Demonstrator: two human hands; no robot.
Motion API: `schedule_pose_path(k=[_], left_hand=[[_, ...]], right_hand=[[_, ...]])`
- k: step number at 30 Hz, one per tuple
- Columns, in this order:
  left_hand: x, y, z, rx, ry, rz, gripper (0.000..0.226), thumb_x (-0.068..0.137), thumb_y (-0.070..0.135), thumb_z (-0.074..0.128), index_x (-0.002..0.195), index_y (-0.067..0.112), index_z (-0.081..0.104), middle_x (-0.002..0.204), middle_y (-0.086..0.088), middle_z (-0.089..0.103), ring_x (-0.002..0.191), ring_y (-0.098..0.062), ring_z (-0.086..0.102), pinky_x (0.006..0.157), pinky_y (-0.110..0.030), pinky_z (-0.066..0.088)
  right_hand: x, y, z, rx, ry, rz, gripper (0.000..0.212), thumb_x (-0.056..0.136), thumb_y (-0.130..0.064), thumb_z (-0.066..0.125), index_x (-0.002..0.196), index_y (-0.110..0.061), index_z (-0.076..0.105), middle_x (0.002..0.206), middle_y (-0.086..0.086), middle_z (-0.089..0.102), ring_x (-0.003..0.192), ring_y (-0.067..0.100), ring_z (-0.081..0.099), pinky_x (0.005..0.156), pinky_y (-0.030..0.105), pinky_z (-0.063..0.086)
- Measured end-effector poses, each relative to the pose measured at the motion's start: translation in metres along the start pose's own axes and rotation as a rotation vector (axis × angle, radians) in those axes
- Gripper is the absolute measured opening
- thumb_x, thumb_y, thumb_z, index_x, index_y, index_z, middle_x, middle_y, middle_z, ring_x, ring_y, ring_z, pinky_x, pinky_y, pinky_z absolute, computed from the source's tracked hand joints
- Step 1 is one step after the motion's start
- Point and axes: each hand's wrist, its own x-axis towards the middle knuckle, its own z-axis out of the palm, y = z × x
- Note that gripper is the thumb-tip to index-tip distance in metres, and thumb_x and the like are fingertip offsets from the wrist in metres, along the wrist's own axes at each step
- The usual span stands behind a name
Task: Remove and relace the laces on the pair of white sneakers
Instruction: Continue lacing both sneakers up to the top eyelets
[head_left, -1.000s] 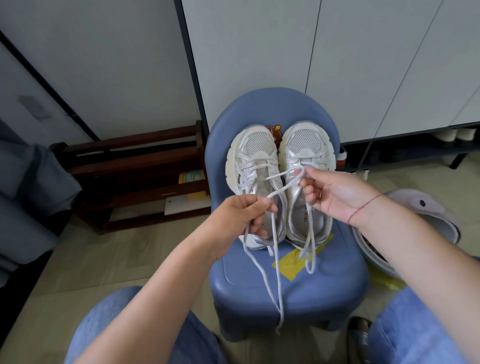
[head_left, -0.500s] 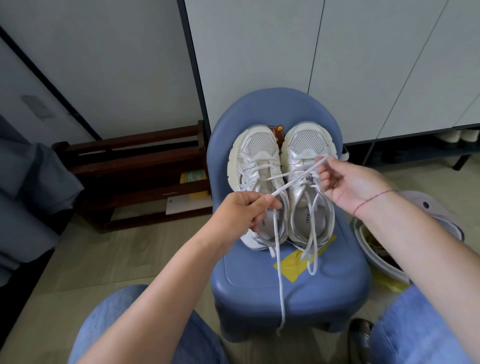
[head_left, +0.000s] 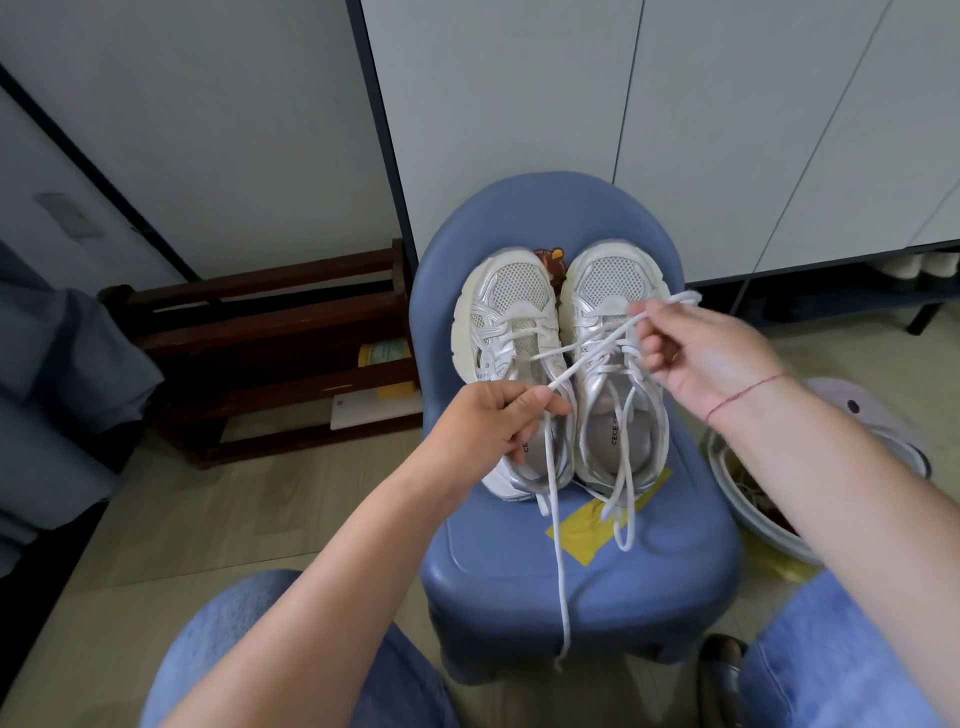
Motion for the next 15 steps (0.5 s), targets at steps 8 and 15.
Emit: schedule_pose_path(k=[8, 15], left_hand=[[0.003, 0.003, -0.006, -0.059, 0.05, -0.027, 0.023, 0.102, 0.016, 0.052, 0.091, 0.009, 0.071, 0.059, -0.002, 0.064, 0.047, -0.01, 0.052, 0.058, -0.019, 0.05], [0.005, 0.005, -0.007, 0.07, 0.223, 0.022, 0.025, 0.09, 0.027, 0.071, 0.074, 0.007, 0.074, 0.054, -0.003, 0.064, 0.041, -0.013, 0.047, 0.054, -0.024, 0.046]], right_hand=[[0.017, -0.016, -0.022, 0.216, 0.173, -0.053, 0.025, 0.1, -0.009, 0.042, 0.08, -0.005, 0.056, 0.066, 0.004, 0.062, 0.046, 0.003, 0.061, 0.05, 0.013, 0.049], [-0.013, -0.014, -0.002, -0.01, -0.005, -0.047, 0.01, 0.097, -0.002, 0.044, 0.105, 0.004, 0.049, 0.089, 0.02, 0.063, 0.06, 0.019, 0.068, 0.059, 0.027, 0.059]])
